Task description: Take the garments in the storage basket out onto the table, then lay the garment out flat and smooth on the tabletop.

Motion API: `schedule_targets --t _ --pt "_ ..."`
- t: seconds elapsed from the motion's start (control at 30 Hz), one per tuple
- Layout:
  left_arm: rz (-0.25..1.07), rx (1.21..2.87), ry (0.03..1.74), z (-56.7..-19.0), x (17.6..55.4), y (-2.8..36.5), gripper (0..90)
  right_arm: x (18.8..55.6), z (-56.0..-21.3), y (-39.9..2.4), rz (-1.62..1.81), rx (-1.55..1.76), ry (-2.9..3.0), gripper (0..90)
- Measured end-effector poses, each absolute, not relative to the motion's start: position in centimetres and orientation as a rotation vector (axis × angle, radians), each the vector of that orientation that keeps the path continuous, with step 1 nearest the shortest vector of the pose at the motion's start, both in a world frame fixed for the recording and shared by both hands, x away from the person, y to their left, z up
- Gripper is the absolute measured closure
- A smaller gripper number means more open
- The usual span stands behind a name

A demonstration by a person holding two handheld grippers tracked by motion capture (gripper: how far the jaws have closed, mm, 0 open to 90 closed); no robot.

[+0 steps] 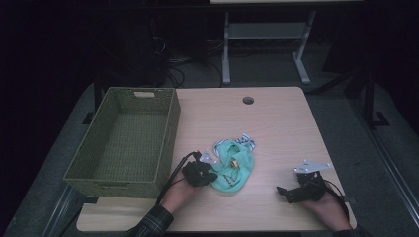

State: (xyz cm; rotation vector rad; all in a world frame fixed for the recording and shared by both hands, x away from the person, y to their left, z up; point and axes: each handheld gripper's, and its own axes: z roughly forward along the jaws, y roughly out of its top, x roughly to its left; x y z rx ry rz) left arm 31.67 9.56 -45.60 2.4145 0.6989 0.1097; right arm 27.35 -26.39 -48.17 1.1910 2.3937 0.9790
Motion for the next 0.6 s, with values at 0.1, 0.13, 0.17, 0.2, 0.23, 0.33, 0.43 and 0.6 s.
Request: schedule_targets --t 0.1,0.13,0.17,0.2,0.23,0.33,0.43,0.6 --pt "0.089 2.414 0.700 -45.6 31.8 9.6 88.9 27.6 -47.9 -26.4 0.973 1.177 2.408 8.1" --pt "0.084 2.416 0.701 -45.6 31.8 9.6 88.6 27.7 -47.8 -26.4 0.980 1.185 2.409 9.1" --pt "0.087 2.416 0.699 -45.6 31.9 9.6 88.6 27.8 -47.7 -26.3 0.983 1.183 2.411 9.1" --pt "0.087 2.419 0.699 -45.6 31.8 9.6 88.6 28.0 -47.6 -26.3 0.985 1.176 2.407 10.1" --pt "0.095 2.421 0.698 -45.5 31.8 9.6 88.6 28.0 -47.4 -26.2 0.988 1.182 2.403 12.6" --pt "0.095 2.427 0.696 -45.5 31.8 9.5 88.5 28.4 -47.0 -26.0 1.017 1.155 2.406 15.3" --pt "0.083 2.419 0.701 -45.6 31.9 9.6 88.5 29.0 -46.5 -25.5 1.042 1.136 2.413 20.3" --pt "0.067 2.404 0.718 -45.6 32.0 9.6 88.7 30.2 -45.5 -24.4 1.083 1.100 2.422 26.3"
